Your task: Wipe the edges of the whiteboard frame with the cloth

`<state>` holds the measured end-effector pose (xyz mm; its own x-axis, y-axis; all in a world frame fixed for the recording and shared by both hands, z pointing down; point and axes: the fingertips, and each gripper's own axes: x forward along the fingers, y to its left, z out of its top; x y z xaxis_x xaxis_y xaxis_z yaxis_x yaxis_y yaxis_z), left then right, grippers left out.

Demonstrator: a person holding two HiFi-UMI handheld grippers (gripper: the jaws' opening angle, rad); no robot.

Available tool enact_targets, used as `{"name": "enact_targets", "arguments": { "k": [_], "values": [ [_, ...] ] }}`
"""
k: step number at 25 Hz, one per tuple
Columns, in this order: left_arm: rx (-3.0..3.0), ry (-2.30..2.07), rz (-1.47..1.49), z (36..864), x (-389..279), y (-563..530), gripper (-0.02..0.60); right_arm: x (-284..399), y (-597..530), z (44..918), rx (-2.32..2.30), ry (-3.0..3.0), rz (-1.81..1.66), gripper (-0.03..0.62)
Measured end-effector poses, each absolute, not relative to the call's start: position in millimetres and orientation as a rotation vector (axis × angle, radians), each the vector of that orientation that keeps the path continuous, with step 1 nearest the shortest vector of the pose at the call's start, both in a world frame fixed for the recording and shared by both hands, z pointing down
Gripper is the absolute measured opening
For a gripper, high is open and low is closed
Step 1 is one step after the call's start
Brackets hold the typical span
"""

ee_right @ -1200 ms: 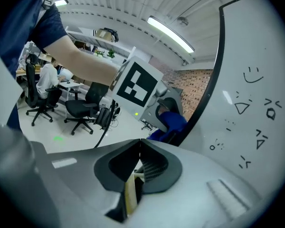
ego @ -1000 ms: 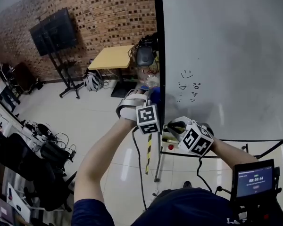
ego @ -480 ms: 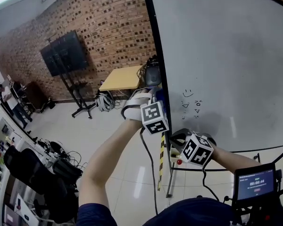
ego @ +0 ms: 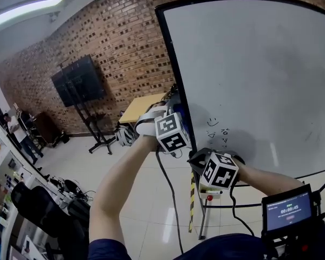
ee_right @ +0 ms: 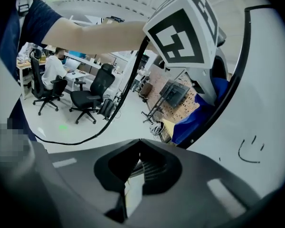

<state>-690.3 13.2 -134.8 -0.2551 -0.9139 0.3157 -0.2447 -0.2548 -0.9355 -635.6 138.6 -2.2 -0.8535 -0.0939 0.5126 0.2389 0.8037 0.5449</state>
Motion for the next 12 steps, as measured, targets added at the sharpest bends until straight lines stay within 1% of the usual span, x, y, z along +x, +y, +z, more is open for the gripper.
{"name": "enact_targets", "arguments": {
  "k": [12],
  "values": [
    [-1.363, 1.444, -1.572, -211.7, -687.6, 15.1, 0.155, -631.2, 132.3, -54.2, -0.129, -2.435, -0.899, 0.009]
  ]
}}
